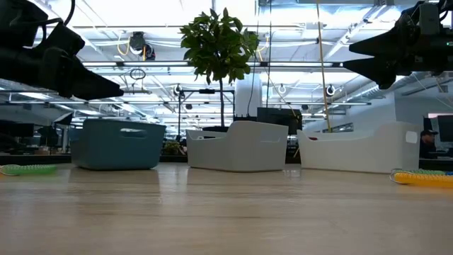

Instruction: Sort spring keychains

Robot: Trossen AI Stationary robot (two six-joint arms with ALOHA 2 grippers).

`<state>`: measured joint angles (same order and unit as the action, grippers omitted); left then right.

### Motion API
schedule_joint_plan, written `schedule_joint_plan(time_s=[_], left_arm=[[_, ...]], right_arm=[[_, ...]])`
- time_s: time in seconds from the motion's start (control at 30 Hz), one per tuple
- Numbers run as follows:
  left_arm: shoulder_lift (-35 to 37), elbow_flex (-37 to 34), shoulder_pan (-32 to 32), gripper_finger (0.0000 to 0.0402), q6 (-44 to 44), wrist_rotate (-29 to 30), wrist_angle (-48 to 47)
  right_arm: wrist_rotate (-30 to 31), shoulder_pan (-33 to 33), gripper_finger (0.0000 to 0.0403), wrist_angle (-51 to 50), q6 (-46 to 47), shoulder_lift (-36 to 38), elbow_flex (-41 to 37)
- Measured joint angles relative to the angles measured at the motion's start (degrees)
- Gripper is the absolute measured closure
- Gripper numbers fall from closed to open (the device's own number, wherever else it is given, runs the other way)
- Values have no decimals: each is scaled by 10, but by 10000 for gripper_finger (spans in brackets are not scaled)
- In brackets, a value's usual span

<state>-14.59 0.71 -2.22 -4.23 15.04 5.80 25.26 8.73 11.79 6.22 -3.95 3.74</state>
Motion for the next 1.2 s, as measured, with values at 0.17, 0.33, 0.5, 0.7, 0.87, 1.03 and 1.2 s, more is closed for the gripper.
schedule_joint_plan(time_s=[0.17, 0.33, 0.5, 0.7, 0.87, 1.03, 1.2], left_arm=[[0, 0, 0, 66, 0, 0, 0], [0, 0, 0, 66, 0, 0, 0], [0, 0, 0, 66, 0, 0, 0], [0, 0, 0, 66, 0, 0, 0], [0, 0, 0, 66, 0, 0, 0], [0, 0, 0, 66, 0, 0, 0], [0, 0, 0, 66, 0, 0, 0]], right_arm=[[0, 0, 140, 0, 0, 0, 0], [0, 0, 140, 0, 0, 0, 0], [0, 0, 140, 0, 0, 0, 0], [0, 0, 140, 0, 0, 0, 0], [0, 0, 140, 0, 0, 0, 0], [0, 0, 140, 0, 0, 0, 0], [0, 0, 140, 1, 20, 0, 0]])
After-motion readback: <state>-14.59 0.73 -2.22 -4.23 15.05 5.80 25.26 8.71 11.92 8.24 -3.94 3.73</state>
